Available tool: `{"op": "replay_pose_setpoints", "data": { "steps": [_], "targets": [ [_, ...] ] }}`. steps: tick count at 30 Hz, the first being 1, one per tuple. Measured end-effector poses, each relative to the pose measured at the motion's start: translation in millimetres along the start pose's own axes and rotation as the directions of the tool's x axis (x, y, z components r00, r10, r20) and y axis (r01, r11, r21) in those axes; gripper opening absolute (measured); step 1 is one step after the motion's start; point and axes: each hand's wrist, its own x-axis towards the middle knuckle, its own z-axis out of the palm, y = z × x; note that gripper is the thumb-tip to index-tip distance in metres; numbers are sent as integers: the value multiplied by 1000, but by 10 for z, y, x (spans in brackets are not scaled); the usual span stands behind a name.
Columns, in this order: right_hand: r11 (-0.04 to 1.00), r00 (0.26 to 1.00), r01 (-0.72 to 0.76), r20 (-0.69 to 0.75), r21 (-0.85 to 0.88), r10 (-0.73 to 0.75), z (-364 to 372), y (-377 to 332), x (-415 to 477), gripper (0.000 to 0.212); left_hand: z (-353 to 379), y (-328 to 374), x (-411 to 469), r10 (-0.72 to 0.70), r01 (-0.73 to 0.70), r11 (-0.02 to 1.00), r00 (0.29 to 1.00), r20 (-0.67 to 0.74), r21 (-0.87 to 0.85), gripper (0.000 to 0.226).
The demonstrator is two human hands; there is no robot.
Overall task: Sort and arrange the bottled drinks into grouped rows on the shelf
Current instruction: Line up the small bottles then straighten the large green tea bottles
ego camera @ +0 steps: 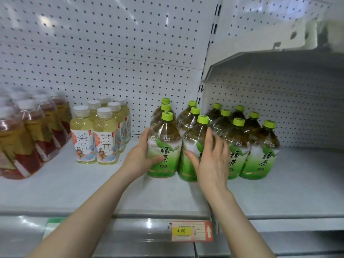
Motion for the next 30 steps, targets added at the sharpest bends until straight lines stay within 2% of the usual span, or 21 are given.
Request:
{"op": "replay_pose_setpoints", "data": {
  "steps": [4, 7, 9, 11, 12, 15, 20, 23, 25, 28, 30],
  "targets": [
    [998, 999, -34, 8, 53, 34, 53, -84, 28, 91, 80, 25, -57, 33, -31, 999, 998, -59, 41, 101],
    [996, 998, 32, 54, 80, -37, 11, 24, -21, 93, 100, 11, -101, 57, -56, 998, 995, -82, 13, 101],
    [994, 1000, 14, -6, 109, -14, -85, 237, 16, 91, 104, 4, -106, 80, -80, 997, 992, -102, 9, 102],
    [994, 988, -69, -132, 87, 80, -193, 535, 108, 90, 101, 12, -67, 91, -89, 996, 990, -104, 17, 105],
    [991, 982, -112, -141, 71, 121, -226, 672, 148, 92, 103, 13, -34, 77, -75, 997, 993, -93, 18, 106],
    [993, 992, -122, -40, -10, 121, -187, 864, 173, 102, 132, 14, 34, 41, -38, 999, 997, -60, 37, 103],
    [997, 998, -59, -37, -40, 57, -62, 861, 189, 106, 156, 4, 15, 68, -71, 997, 993, -93, -26, 97],
    [995, 996, -94, 8, -15, 94, -136, 849, 180, 95, 155, 19, -28, 54, -58, 997, 994, -98, -47, 100],
    [991, 991, -109, -64, 83, 115, -214, 742, 153, 83, 166, 27, -93, 49, -49, 999, 993, -108, 8, 103],
    [987, 983, 92, -170, 128, -69, -244, 398, 80, 66, 176, -23, -240, 97, -80, 986, 989, -111, 148, 111],
    [976, 979, 191, -89, 102, -182, -153, 195, 37, 63, 96, -99, -349, 160, -131, 962, 981, -109, 238, 99]
  ]
}}
